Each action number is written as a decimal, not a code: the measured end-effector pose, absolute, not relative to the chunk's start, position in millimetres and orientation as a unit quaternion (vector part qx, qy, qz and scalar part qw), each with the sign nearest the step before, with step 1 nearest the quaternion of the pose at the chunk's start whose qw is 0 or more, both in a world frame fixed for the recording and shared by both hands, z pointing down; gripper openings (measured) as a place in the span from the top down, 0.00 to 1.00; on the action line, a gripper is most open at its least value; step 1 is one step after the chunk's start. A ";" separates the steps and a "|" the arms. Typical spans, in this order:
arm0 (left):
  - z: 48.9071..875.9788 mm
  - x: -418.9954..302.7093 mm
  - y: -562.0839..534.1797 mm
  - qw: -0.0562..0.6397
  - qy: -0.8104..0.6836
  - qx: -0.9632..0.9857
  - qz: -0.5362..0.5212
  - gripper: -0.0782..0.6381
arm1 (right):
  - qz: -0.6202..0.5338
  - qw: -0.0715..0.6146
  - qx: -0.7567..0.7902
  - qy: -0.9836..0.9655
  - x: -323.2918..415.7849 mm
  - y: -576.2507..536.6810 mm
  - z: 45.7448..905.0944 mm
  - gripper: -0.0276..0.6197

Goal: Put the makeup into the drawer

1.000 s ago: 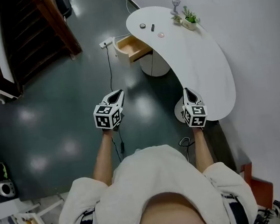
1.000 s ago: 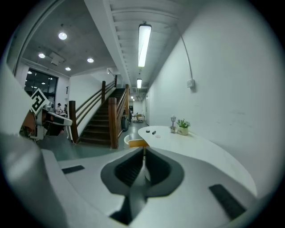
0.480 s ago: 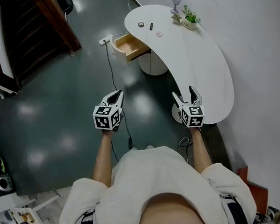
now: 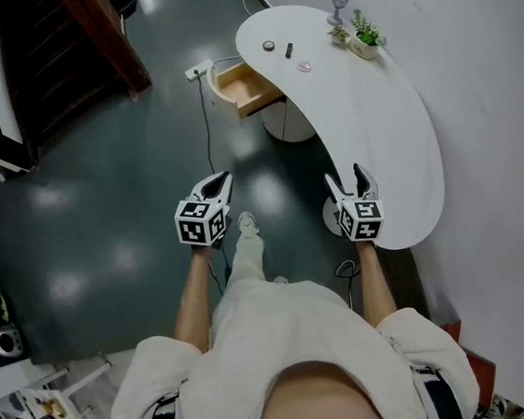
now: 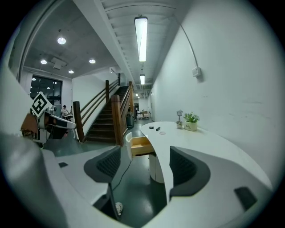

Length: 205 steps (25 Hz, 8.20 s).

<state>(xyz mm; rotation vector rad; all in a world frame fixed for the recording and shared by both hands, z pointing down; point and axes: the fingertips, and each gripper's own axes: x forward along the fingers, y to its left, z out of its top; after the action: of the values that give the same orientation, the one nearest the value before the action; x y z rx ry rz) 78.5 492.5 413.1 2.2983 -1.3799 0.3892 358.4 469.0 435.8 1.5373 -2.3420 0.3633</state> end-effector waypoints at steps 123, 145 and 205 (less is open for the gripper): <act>488.5 -150.4 -42.9 0.321 -0.524 0.777 0.137 0.87 | 0.263 0.392 0.285 -0.834 -14.2 -49.9 611.8 0.61; 546.4 -219.1 -54.3 0.369 -0.533 0.747 0.148 0.87 | 0.337 0.509 0.284 -0.739 -34.2 -59.0 812.7 0.60; 497.6 -14.0 -96.2 0.312 -0.391 0.850 0.165 0.87 | 0.301 0.334 0.566 -0.691 245.0 -120.2 597.6 0.71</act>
<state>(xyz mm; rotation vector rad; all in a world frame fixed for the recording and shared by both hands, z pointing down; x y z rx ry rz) -14.0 -96.2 497.6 2.2430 -1.0305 0.4363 245.0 -120.2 597.6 1.4769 -1.8033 0.7865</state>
